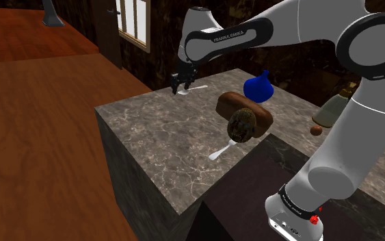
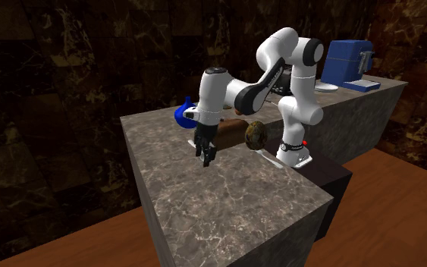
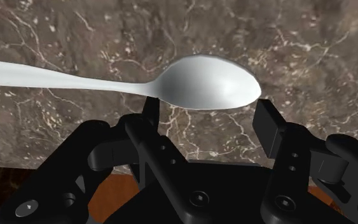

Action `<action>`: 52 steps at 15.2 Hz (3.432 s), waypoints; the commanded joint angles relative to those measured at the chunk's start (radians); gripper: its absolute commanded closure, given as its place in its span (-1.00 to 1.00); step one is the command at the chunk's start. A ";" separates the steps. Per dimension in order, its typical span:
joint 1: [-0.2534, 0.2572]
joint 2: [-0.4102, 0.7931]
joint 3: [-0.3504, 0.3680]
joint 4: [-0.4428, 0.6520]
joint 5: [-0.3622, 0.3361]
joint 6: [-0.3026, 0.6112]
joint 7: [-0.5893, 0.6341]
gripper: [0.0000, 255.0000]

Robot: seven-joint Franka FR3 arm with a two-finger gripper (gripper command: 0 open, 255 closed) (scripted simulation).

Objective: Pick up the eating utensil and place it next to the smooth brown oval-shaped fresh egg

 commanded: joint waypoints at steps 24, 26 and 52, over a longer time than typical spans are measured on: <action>-0.125 -0.689 -0.193 -0.663 0.065 -0.010 -0.347 1.00; -0.144 -0.754 -0.223 -0.710 0.051 -0.028 -0.383 1.00; -0.683 -1.184 -0.685 -0.850 -0.255 -0.306 -1.108 1.00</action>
